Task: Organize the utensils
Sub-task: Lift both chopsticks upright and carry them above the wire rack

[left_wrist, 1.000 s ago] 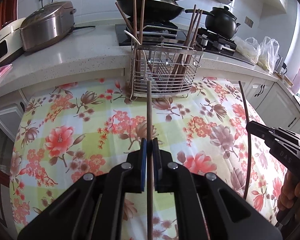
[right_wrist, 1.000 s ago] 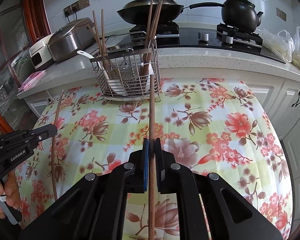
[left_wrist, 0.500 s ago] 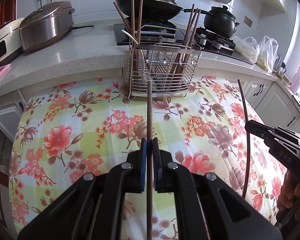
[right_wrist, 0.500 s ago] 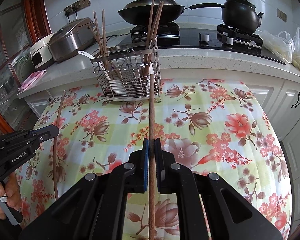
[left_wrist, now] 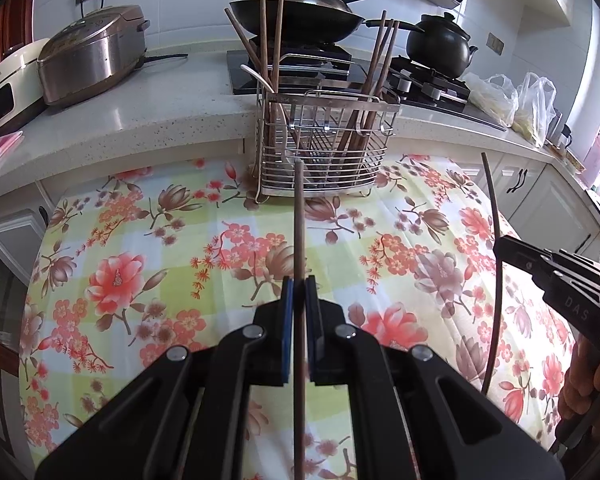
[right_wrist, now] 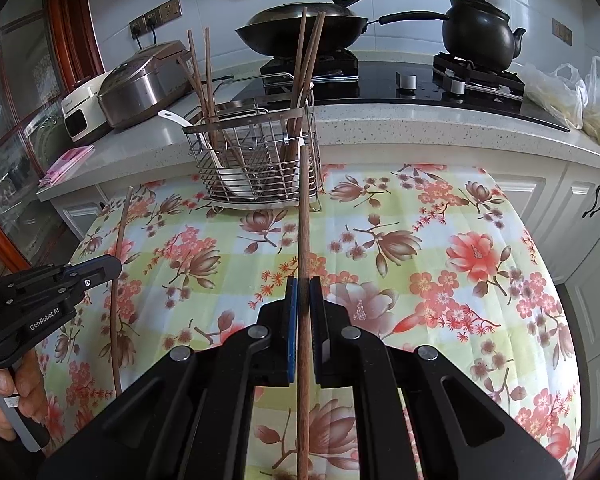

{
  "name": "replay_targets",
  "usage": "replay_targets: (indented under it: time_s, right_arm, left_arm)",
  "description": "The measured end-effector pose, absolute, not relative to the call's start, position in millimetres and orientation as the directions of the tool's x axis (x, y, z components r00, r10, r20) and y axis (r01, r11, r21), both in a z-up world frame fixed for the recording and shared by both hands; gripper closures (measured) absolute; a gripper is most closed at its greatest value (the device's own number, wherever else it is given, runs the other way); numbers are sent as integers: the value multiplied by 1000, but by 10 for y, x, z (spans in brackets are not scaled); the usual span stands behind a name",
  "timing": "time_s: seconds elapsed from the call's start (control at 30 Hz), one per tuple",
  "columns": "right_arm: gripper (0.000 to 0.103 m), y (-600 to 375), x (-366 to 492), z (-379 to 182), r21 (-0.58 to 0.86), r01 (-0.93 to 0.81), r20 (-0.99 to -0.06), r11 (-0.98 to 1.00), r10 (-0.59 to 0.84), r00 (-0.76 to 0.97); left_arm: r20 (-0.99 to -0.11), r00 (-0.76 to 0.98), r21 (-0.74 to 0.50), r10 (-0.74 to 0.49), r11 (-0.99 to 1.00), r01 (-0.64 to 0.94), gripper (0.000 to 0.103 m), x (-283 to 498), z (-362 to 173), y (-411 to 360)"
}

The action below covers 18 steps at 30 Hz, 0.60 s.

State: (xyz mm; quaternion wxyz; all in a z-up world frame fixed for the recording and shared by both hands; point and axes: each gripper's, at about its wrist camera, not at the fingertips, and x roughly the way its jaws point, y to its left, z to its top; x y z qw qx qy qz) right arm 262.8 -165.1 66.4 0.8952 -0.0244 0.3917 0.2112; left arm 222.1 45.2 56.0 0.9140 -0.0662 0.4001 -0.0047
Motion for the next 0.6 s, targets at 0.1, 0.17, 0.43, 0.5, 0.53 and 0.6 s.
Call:
replay_targets:
  time_s: [0.1,0.17,0.43,0.5,0.53,0.6]
  right_arm:
    - [96,-1654,2628,674,122,-398,-710,909,360,605]
    - [96,-1652,2627,699,121,-400,-707,908,361,607]
    - [96,-1628,2604,792,114,-410,-696,905,367,617]
    - [96,-1631,2600,805,113,-410,-693,905,367,620]
    - [96,-1634,2599,814,113,-410,-692,905,368,621]
    - [96,-1642,2597,831,113,-411,-688,905,369,624]
  left_arm:
    - [-730,681,-125,-61,991,-45,97,2219,572,447]
    - [-728,683,-125,-62,991,-43,97,2219,586,457]
    - [-719,692,-122,-65,992,-34,97,2210,636,448]
    - [-716,695,-121,-65,992,-31,97,2203,651,447]
    - [-715,696,-121,-66,992,-31,97,2201,657,448]
    - [-711,701,-121,-65,992,-31,97,2192,678,451]
